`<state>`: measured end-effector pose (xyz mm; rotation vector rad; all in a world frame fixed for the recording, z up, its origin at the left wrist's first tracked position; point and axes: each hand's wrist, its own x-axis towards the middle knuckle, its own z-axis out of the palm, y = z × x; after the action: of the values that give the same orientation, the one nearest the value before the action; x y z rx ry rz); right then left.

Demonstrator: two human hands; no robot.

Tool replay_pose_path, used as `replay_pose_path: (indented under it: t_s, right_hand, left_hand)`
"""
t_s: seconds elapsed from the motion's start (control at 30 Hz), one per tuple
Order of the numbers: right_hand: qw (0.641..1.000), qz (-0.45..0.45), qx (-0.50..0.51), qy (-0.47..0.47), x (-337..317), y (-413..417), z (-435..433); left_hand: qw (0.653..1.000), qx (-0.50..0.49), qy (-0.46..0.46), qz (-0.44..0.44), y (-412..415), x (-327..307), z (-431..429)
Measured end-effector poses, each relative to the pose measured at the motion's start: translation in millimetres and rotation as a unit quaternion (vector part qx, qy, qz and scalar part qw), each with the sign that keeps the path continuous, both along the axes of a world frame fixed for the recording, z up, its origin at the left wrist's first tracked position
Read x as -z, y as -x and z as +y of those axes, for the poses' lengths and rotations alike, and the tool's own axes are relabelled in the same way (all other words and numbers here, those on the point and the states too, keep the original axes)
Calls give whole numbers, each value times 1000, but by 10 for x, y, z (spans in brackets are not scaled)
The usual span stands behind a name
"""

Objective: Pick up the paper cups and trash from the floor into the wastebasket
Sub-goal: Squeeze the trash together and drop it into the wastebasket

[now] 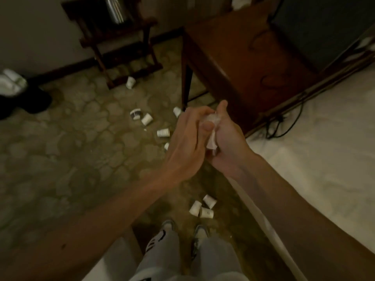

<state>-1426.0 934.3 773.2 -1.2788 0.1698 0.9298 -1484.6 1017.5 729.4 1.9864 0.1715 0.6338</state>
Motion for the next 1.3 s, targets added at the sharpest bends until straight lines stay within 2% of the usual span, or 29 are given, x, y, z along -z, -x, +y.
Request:
replay_pose_path:
  t_s: [0.1,0.23,0.33,0.4,0.43,0.5,0.57,0.6,0.67,0.77,0.9,1.07,1.17,1.23,1.3]
  right_hand:
    - [999,-28,7,-37,-608,137,-41]
    - [983,-78,83,-147,-1105,365,-275]
    - [963,-196,149,-106,-1286,594,-475]
    - [928,-300,222,1,-1381,752,-620]
    - [896,-355,261,49,-1425,833,-706]
    - [832,-420,353,88,-1490,1005,-949]
    - [777,-454,424,103,-1546,1190,-1287]
    - [759,-461,446,107,-1572,1295,-1473]
    - [735,-465,482,110,-1592,1551,-1855]
    - [686,-465,537,158,-1510,1958,-2427]
    - [630,-413,616,229,-1214,2588,-3210]
    - [616,-334,658,276,-754,3519,-4181]
    - [572,-286,704,308,-516,4103,-4621]
    - [561,-253,731,295,-404,4476,-4870]
    - [572,-218,749,255,-320,4817,-5080]
  left_hand:
    - [1000,20,2,-4,63,-592,-12]
    - [998,41,8,-46,50,-1188,-76]
    - [995,98,1,-31,19,-1514,-303]
    - [987,151,-4,-50,40,-1670,-552]
    - [981,184,-16,-52,60,-1730,-722]
    - [964,266,-25,-18,136,-1808,-1090]
    - [932,352,79,21,272,-1959,-1480]
    - [914,391,104,14,351,-2020,-1674]
    - [882,460,101,-7,548,-2058,-2080]
    - [821,555,129,32,890,-1993,-2696]
    - [769,624,98,97,1452,-1718,-3528]
    - [709,684,36,169,2249,-1302,-4593]
    - [668,708,36,228,2795,-1048,-5176]
    - [648,717,23,255,3130,-875,-5517]
    - [636,728,-4,258,3424,-731,-5810]
